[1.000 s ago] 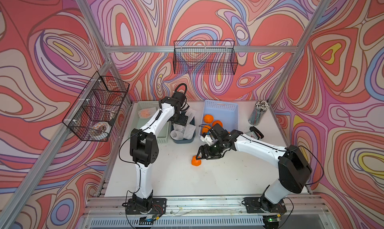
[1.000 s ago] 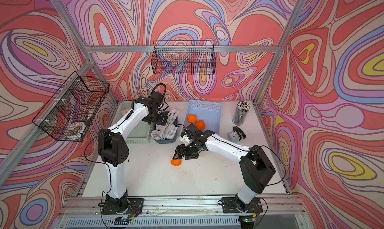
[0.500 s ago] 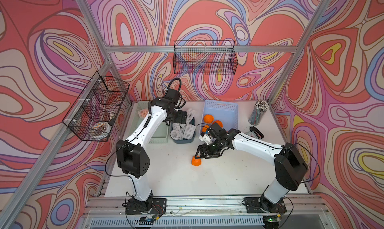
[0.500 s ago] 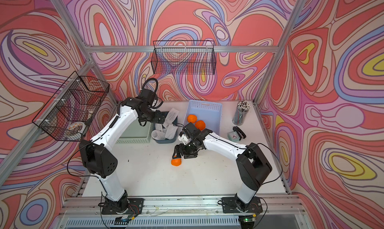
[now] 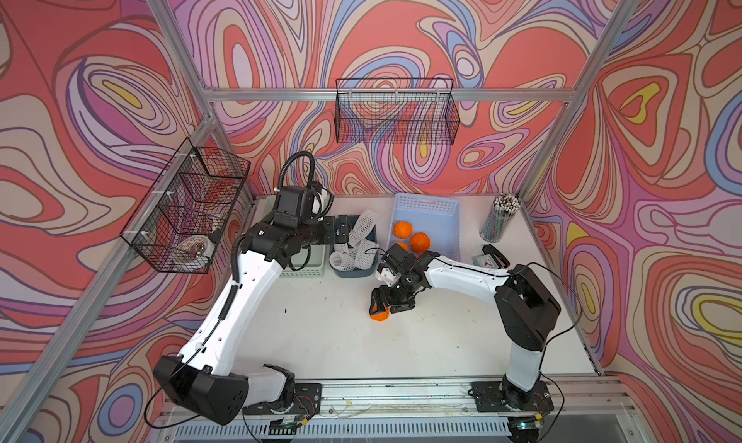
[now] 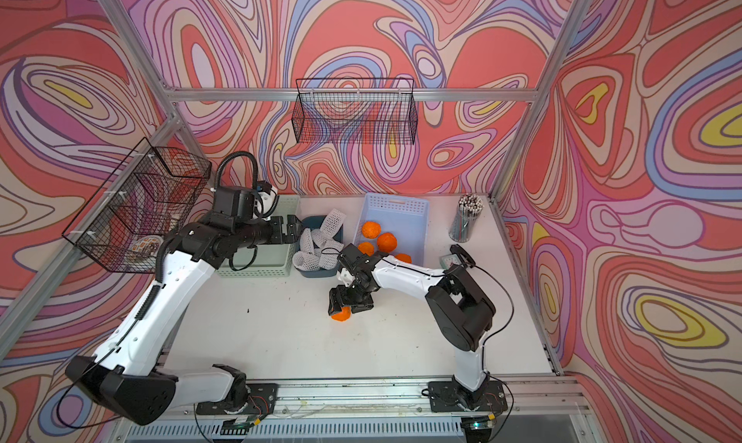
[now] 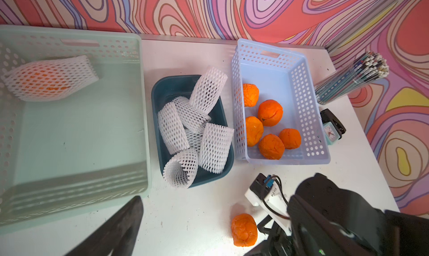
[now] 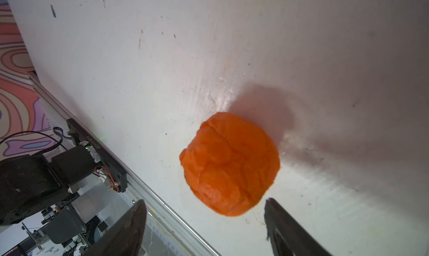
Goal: Remove foam nets from oranges
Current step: Pick up the orange from the center of the board.
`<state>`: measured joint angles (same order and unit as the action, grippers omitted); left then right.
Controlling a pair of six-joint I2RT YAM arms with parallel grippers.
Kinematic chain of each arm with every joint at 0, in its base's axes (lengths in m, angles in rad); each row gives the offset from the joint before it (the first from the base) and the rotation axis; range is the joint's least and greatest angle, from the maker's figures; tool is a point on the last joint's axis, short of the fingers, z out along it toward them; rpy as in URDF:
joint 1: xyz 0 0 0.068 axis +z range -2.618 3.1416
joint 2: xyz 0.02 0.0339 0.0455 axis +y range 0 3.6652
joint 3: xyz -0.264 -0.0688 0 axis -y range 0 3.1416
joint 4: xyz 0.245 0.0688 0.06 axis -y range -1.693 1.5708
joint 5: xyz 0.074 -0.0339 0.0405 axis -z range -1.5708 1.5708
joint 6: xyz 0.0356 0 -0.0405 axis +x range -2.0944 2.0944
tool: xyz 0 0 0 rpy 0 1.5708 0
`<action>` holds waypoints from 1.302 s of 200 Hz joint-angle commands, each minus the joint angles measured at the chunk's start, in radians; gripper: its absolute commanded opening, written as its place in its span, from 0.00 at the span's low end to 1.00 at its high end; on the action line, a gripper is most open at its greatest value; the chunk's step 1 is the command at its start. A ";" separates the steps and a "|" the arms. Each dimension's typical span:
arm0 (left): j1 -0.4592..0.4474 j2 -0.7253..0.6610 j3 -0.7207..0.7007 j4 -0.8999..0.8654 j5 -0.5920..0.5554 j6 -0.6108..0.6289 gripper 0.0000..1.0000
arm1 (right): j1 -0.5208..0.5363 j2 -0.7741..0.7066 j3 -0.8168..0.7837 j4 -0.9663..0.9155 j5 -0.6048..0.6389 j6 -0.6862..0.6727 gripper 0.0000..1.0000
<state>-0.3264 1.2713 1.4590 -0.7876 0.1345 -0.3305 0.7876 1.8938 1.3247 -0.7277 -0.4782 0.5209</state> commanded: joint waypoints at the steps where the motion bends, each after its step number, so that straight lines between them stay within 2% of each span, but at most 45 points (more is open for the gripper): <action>1: 0.004 -0.077 -0.048 0.000 -0.012 -0.041 1.00 | 0.010 0.031 0.044 -0.046 0.056 -0.008 0.82; 55: 0.009 -0.230 -0.112 -0.135 -0.087 -0.078 1.00 | 0.039 0.108 0.108 -0.061 0.085 -0.009 0.79; 86: 0.010 -0.270 -0.114 -0.172 -0.113 -0.072 1.00 | 0.045 0.118 0.119 -0.076 0.114 -0.007 0.72; 157: 0.018 -0.257 -0.106 -0.182 -0.101 -0.059 1.00 | 0.046 0.097 0.110 -0.099 0.178 -0.007 0.61; 206: 0.025 -0.253 -0.100 -0.184 -0.111 -0.053 1.00 | 0.046 0.008 0.123 -0.115 0.191 -0.019 0.55; 260: 0.031 -0.206 -0.052 -0.169 -0.080 -0.054 1.00 | 0.020 -0.116 0.202 -0.205 0.248 -0.011 0.54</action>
<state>-0.3046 1.0393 1.3647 -0.9466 0.0437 -0.3885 0.8288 1.8488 1.4704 -0.8772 -0.2790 0.5137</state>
